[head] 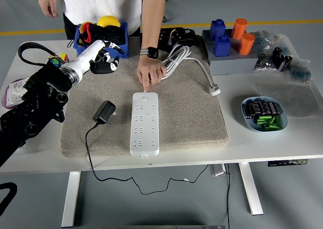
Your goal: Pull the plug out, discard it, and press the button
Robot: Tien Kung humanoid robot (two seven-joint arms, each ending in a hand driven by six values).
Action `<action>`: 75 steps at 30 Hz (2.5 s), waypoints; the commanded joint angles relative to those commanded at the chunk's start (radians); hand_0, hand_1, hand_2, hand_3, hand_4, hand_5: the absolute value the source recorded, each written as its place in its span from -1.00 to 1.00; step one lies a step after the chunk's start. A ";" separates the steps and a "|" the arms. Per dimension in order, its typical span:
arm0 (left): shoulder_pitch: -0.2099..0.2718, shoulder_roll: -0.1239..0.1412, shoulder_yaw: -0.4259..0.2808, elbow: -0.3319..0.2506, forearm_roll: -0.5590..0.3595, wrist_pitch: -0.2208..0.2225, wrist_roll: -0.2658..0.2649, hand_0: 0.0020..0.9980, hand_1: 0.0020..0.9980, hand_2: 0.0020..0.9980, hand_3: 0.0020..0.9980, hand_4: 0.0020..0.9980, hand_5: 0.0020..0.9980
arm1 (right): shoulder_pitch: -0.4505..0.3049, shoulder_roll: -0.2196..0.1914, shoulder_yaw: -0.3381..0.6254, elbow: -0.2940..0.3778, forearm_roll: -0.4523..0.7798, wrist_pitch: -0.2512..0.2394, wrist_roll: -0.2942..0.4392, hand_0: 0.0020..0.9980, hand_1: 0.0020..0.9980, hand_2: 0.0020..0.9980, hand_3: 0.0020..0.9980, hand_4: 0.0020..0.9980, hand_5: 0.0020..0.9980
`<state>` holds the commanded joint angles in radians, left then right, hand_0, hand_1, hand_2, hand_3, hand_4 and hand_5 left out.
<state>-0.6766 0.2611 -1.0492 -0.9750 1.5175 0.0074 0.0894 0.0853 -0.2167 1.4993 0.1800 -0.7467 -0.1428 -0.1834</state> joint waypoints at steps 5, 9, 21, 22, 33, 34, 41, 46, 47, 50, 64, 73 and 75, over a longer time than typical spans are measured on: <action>0.081 0.024 -0.163 -0.074 0.060 0.010 -0.015 0.46 0.54 0.32 0.46 0.46 -0.76 | 0.000 0.003 0.003 0.000 -0.001 0.002 0.003 0.50 0.32 0.30 0.23 0.32 -0.04; 0.137 0.035 -0.241 -0.109 0.134 0.068 -0.074 0.46 0.54 0.32 0.46 0.46 -0.76 | -0.005 0.011 0.010 0.000 -0.005 0.008 0.003 0.50 0.32 0.30 0.23 0.32 -0.04; 0.264 0.024 -0.435 -0.147 0.176 0.144 -0.145 0.77 0.90 0.69 0.63 0.51 -0.65 | 0.004 0.004 0.011 0.000 -0.003 0.009 0.003 0.50 0.32 0.30 0.23 0.32 -0.04; 0.273 0.025 -0.440 -0.153 0.173 0.146 -0.150 0.77 0.90 0.69 0.63 0.51 -0.65 | 0.003 0.004 0.011 0.000 -0.002 0.009 0.004 0.50 0.32 0.30 0.23 0.32 -0.04; 0.302 0.022 -0.474 -0.199 0.157 0.136 -0.147 0.79 0.93 0.76 0.68 0.51 -0.65 | 0.006 0.006 0.006 0.000 -0.003 0.012 0.005 0.50 0.32 0.30 0.23 0.32 -0.04; 0.303 0.022 -0.477 -0.201 0.158 0.135 -0.147 0.79 0.93 0.76 0.68 0.51 -0.65 | 0.007 0.006 0.005 0.000 -0.002 0.012 0.005 0.50 0.32 0.30 0.23 0.32 -0.04; 0.283 0.023 -0.509 -0.214 0.161 0.130 -0.142 0.77 0.85 0.73 0.69 0.50 -0.64 | 0.058 -0.006 -0.029 0.000 0.001 0.010 -0.007 0.50 0.32 0.30 0.23 0.32 -0.04; 0.309 0.012 -0.512 -0.219 0.159 0.129 -0.142 0.77 0.85 0.73 0.69 0.50 -0.64 | 0.030 -0.016 -0.042 0.000 0.010 0.009 -0.002 0.50 0.32 0.30 0.23 0.32 -0.04; 0.313 0.010 -0.515 -0.218 0.159 0.128 -0.140 0.76 0.82 0.72 0.69 0.50 -0.63 | 0.029 -0.015 -0.035 0.000 0.004 0.008 -0.004 0.50 0.32 0.30 0.23 0.32 -0.04; 0.318 0.009 -0.514 -0.221 0.147 0.126 -0.141 0.76 0.82 0.72 0.69 0.50 -0.63 | 0.027 -0.011 -0.027 0.000 0.001 0.009 -0.001 0.50 0.32 0.30 0.23 0.32 -0.04; 0.332 -0.006 -0.493 -0.230 0.149 0.126 -0.141 0.73 0.76 0.67 0.68 0.49 -0.61 | 0.018 -0.003 -0.012 0.000 -0.005 0.010 0.001 0.50 0.32 0.30 0.23 0.32 -0.04; 0.336 -0.005 -0.498 -0.236 0.150 0.129 -0.145 0.71 0.73 0.63 0.67 0.48 -0.60 | 0.017 -0.004 -0.003 0.000 -0.009 0.007 0.001 0.50 0.32 0.30 0.23 0.32 -0.04; 0.337 -0.007 -0.500 -0.238 0.150 0.128 -0.145 0.71 0.73 0.63 0.67 0.48 -0.60 | 0.018 -0.003 -0.004 0.000 -0.008 0.007 0.002 0.50 0.32 0.30 0.23 0.32 -0.04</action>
<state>-0.3391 0.2541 -1.5494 -1.2132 1.6674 0.1358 -0.0559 0.1030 -0.2197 1.4952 0.1800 -0.7543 -0.1354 -0.1810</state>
